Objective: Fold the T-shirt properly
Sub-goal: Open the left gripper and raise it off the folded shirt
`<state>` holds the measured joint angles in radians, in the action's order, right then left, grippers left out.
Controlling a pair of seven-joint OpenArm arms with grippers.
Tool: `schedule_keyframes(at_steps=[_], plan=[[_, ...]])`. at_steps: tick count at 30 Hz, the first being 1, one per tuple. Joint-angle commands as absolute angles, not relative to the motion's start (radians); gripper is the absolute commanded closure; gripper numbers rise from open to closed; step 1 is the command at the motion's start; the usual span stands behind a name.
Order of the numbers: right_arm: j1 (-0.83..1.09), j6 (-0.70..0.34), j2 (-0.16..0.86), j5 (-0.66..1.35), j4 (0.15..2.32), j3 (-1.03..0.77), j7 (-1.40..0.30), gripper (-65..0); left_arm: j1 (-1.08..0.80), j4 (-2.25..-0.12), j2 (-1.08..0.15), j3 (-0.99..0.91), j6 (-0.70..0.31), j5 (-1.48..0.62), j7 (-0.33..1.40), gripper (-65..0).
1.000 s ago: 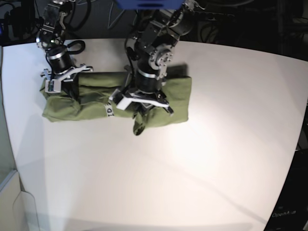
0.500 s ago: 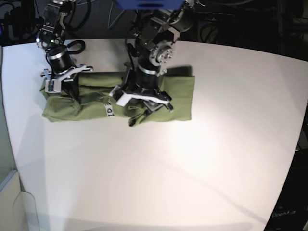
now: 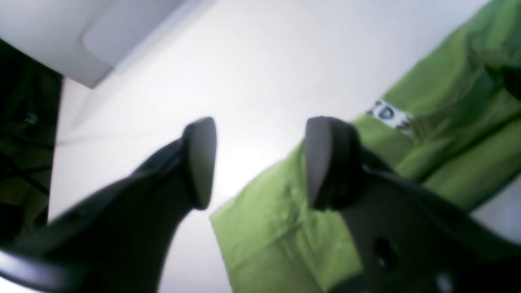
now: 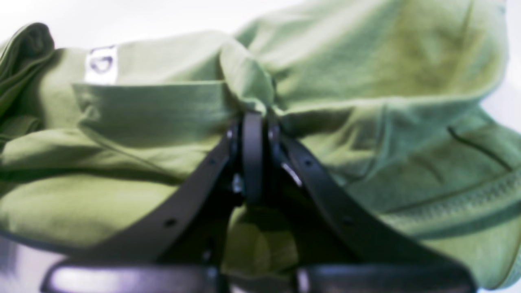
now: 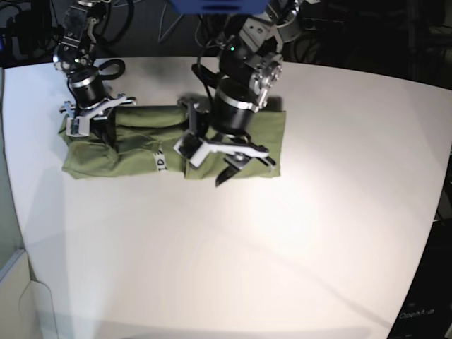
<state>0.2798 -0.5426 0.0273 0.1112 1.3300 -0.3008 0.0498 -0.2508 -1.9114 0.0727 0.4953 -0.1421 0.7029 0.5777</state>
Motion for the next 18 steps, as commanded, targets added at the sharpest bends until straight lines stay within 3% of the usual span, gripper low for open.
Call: schedule_keyframes(at_steps=[1, 4, 11, 18], plan=[[0.288, -0.539, 0.03, 0.073, 1.326, -0.3, -0.021, 0.0, -0.26, -1.911, 0.079, 0.476, -0.131, 0.71, 0.561, -21.8], [0.288, -0.539, 0.031, 0.073, 1.326, -0.3, -0.021, 0.0, -0.28, -1.894, 0.079, 0.427, -0.131, 0.708, 0.561, -0.8], [0.286, -0.539, 0.035, 0.073, 1.326, -0.3, -0.021, 0.0, -0.352, -1.897, 0.087, 0.269, -0.133, 0.704, 0.553, -1.9], [0.286, -0.539, 0.035, 0.073, 1.33, -0.3, -0.019, 0.0, -0.325, -1.816, 0.077, 0.145, -0.137, 0.538, 0.553, -1.9]])
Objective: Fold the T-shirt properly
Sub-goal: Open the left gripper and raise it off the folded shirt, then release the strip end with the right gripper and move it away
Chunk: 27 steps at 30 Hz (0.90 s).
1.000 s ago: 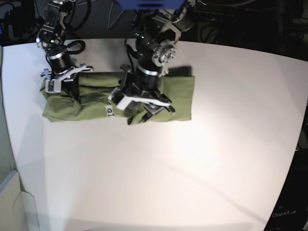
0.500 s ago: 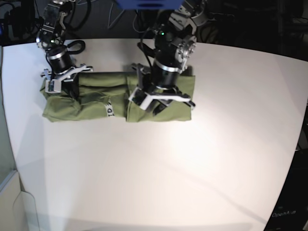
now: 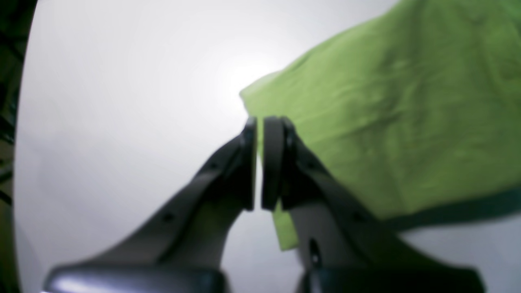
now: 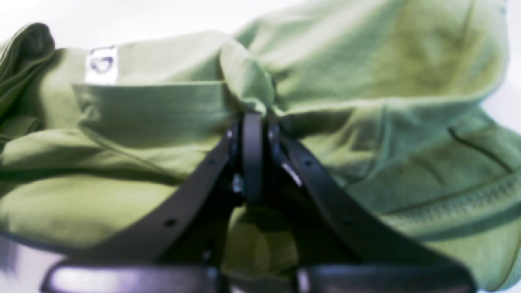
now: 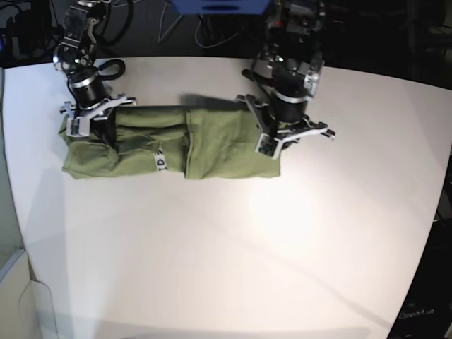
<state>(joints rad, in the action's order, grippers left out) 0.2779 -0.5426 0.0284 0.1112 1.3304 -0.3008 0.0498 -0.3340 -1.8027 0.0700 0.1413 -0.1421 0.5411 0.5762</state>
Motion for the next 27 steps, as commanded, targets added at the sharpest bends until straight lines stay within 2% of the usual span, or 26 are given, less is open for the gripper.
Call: schedule_keyframes(at_steps=[1, 8, 17, 21, 26, 27], plan=[[0.286, -0.539, 0.035, 0.073, 1.331, -0.3, -0.018, 0.0, -0.312, -1.791, 0.077, 0.14, -0.137, 0.53, 0.553, -1.9], [0.288, -0.539, 0.058, 0.073, 1.345, -0.302, -0.015, 0.0, -0.272, -1.641, 0.077, 0.139, -0.136, 0.516, 0.552, -1.8], [0.331, -0.539, 0.061, 0.071, 1.495, -0.302, -0.022, -1.9, -0.266, -1.646, 0.079, 0.14, -0.136, 0.516, 0.552, -1.8], [0.334, -0.541, 0.061, 0.071, 1.494, -0.302, -0.022, -17.4, -0.266, -1.639, 0.079, 0.14, -0.136, 0.516, 0.552, -1.8], [0.354, -0.553, 0.061, 0.073, 1.501, -0.302, -0.013, -46.1, -0.271, -1.643, 0.079, 0.14, -0.137, 0.516, 0.552, -1.8], [0.36, -0.568, 0.061, 0.073, 1.52, -0.302, -0.013, -49.8, -0.272, -1.643, 0.079, 0.14, -0.137, 0.516, 0.552, -1.8]])
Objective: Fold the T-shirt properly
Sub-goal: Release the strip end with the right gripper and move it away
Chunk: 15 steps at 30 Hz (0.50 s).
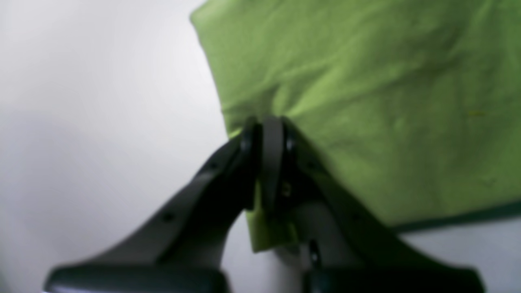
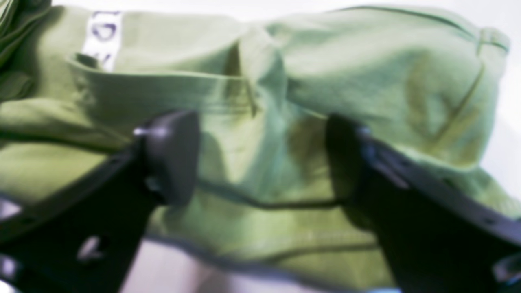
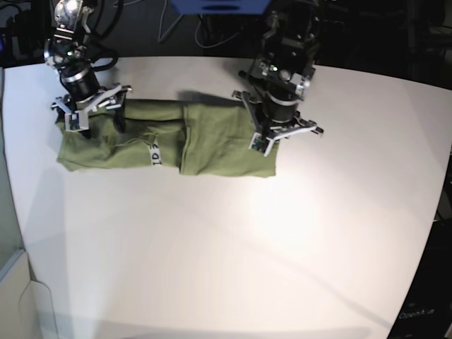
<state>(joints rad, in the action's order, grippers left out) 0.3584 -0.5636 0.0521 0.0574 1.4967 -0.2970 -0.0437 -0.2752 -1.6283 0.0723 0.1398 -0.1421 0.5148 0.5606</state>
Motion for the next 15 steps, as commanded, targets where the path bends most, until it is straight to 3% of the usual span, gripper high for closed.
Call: schedule_keyframes(at_steps=[1, 9, 15], plan=[[0.364, -0.585, 0.058, 0.073, 1.54, -0.302, -0.013, -51.5, -0.272, -1.643, 0.079, 0.14, -0.137, 0.516, 0.552, -1.8], [0.441, -0.613, 0.042, 0.073, 1.745, -0.311, -0.016, -48.6, -0.274, -1.638, 0.079, 0.14, -0.137, 0.516, 0.552, -1.8], [0.404, -0.613, 0.062, 0.073, 1.709, -0.357, -0.024, -49.0, -0.278, -1.639, 0.079, 0.14, -0.137, 0.516, 0.552, -1.8]])
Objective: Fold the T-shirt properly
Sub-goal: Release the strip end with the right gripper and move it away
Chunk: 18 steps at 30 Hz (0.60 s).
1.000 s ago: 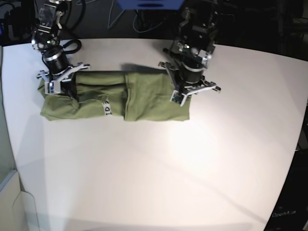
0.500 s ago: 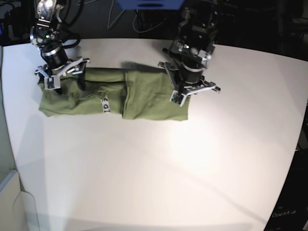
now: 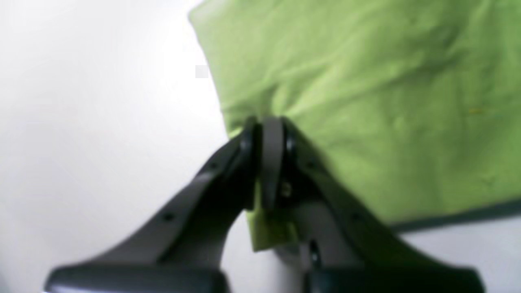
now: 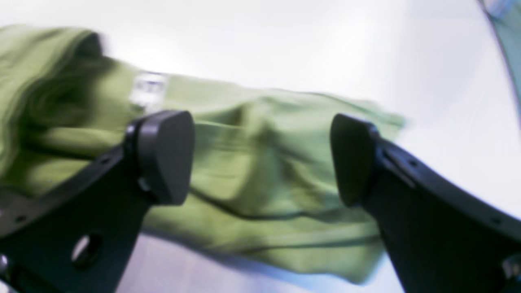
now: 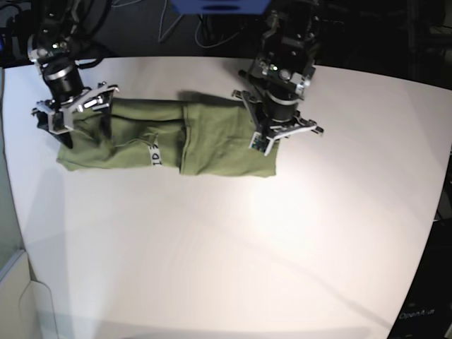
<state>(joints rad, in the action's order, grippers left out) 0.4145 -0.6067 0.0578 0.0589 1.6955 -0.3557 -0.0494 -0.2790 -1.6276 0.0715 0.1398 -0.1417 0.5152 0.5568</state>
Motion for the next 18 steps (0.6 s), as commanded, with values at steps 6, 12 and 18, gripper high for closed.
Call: schedule_keyframes(at_steps=[6, 12, 18], plan=[[0.315, -0.616, 0.13, 0.076, 1.592, -0.387, -0.113, -49.2, -0.28, -1.641, 0.079, 0.14, -0.137, 0.516, 0.552, -1.8], [0.237, -0.688, 0.134, 0.074, 1.554, -0.476, -0.174, -49.2, -0.291, -1.649, 0.079, 0.14, -0.137, 0.516, 0.552, -1.8], [0.213, -0.69, 0.14, 0.076, 1.544, -0.51, -0.211, -49.2, -0.289, -1.649, 0.077, 0.14, -0.136, 0.516, 0.552, -1.8]])
